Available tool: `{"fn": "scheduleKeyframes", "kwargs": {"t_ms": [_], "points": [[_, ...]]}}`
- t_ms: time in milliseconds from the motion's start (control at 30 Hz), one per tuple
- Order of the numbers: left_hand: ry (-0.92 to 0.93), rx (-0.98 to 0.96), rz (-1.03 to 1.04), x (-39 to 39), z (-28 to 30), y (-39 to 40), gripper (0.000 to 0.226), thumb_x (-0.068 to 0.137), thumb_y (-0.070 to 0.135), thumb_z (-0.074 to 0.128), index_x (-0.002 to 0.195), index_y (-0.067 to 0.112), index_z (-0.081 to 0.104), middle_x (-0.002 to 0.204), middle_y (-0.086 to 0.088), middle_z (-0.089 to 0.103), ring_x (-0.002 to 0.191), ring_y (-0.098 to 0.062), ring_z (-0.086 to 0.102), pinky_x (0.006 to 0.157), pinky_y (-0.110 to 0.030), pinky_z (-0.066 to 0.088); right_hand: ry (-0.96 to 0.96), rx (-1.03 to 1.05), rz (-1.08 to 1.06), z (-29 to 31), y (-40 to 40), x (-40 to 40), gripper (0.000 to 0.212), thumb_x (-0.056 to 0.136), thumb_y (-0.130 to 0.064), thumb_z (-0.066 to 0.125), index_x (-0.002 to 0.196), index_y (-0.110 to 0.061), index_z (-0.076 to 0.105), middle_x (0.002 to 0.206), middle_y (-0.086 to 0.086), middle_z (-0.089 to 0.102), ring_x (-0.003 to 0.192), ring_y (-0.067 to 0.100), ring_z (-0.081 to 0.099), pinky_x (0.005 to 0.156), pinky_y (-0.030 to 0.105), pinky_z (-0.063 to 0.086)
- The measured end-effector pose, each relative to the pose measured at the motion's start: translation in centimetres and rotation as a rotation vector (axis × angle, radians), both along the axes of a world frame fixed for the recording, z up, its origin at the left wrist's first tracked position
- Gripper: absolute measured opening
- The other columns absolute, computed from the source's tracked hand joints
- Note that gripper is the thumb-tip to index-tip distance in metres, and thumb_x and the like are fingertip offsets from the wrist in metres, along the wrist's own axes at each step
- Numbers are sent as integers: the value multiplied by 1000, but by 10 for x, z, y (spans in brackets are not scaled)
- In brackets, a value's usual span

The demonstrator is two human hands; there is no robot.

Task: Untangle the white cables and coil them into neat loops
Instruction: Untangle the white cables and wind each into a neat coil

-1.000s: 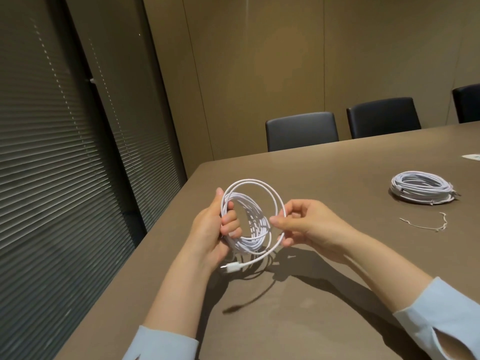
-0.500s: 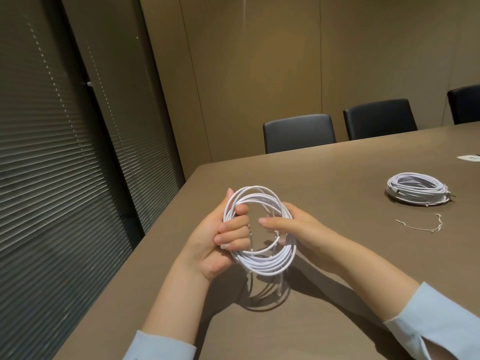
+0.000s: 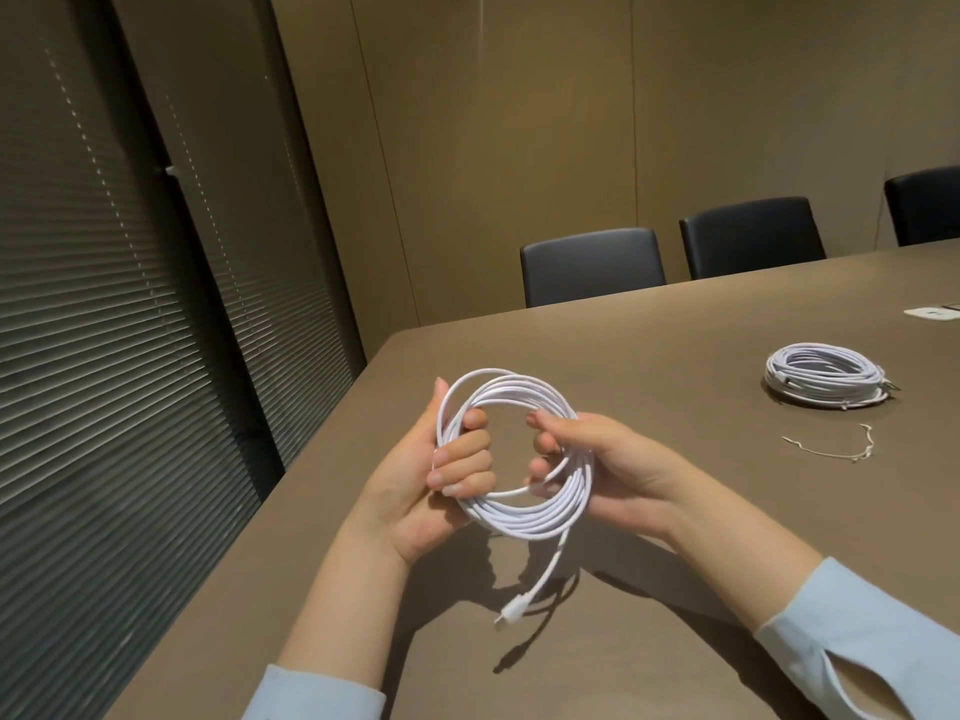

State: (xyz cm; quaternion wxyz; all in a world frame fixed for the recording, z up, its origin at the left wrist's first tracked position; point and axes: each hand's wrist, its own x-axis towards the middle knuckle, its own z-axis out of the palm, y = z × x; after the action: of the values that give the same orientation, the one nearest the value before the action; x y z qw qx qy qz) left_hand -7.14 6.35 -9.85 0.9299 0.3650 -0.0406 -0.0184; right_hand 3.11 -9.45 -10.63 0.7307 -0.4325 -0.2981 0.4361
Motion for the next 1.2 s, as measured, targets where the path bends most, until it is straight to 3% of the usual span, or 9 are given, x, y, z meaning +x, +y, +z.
{"fn": "scheduleKeyframes", "kwargs": {"t_ms": [200,267,400,533,633,700,800,1033,1200], "points": [[-7,58,25,0,-2,-8,48,90,52,50,81,6,62,54,4,30,41,-7,33,52,-21,41,214,146,98,0,-4,11,47,59,-34,90,87,-5,66,45,-3,37,35,7,36,49,23,49],[11,102,39,-2,-3,-10,55,92,58,45,81,7,62,55,2,35,44,-10,40,60,-27,50,248,110,116,4,-5,11,48,67,-51,80,80,-8,60,42,-4,33,32,6,31,37,17,38],[-58,295,-116,-5,-8,-5,63,84,65,54,84,3,66,70,-10,65,65,-23,65,87,-44,52,19,-107,-58,13,-12,8,40,81,-50,63,69,-14,50,43,-5,27,32,6,24,31,15,26],[-185,396,-355,-5,-8,-5,79,87,69,48,101,-5,69,103,-21,71,99,-34,68,107,-53,35,-127,-190,65,17,-15,3,36,81,-45,63,61,-16,55,46,-5,26,34,6,23,32,14,24],[-108,279,-463,-2,-11,-9,81,84,68,56,106,-10,62,95,-25,70,86,-36,71,93,-52,50,-249,-284,130,20,-17,-1,37,84,-45,60,61,-16,59,46,-6,30,35,5,25,32,14,27],[-44,311,-376,-1,-10,-13,62,86,56,62,98,-5,61,68,-15,67,60,-25,69,74,-42,59,-311,-327,93,21,-17,0,39,86,-47,60,66,-13,61,46,-6,29,36,5,24,33,14,27],[84,387,-134,2,-7,-19,35,88,42,64,79,8,62,44,5,31,34,-5,40,45,-19,45,-275,-329,-46,19,-13,3,39,83,-50,63,79,-12,64,49,-4,31,39,6,24,35,15,27],[82,186,124,7,-4,-16,32,89,35,58,68,10,56,38,7,27,26,-3,26,34,-13,19,27,-156,-77,0,-2,7,47,77,-51,71,97,-8,73,69,4,58,57,15,55,66,29,52],[43,94,287,10,-3,-10,33,88,36,56,66,11,52,37,6,27,24,-4,26,31,-13,21,177,-68,-95,-9,9,-1,30,75,-35,71,84,-7,65,55,1,55,51,17,59,60,30,54]]}}
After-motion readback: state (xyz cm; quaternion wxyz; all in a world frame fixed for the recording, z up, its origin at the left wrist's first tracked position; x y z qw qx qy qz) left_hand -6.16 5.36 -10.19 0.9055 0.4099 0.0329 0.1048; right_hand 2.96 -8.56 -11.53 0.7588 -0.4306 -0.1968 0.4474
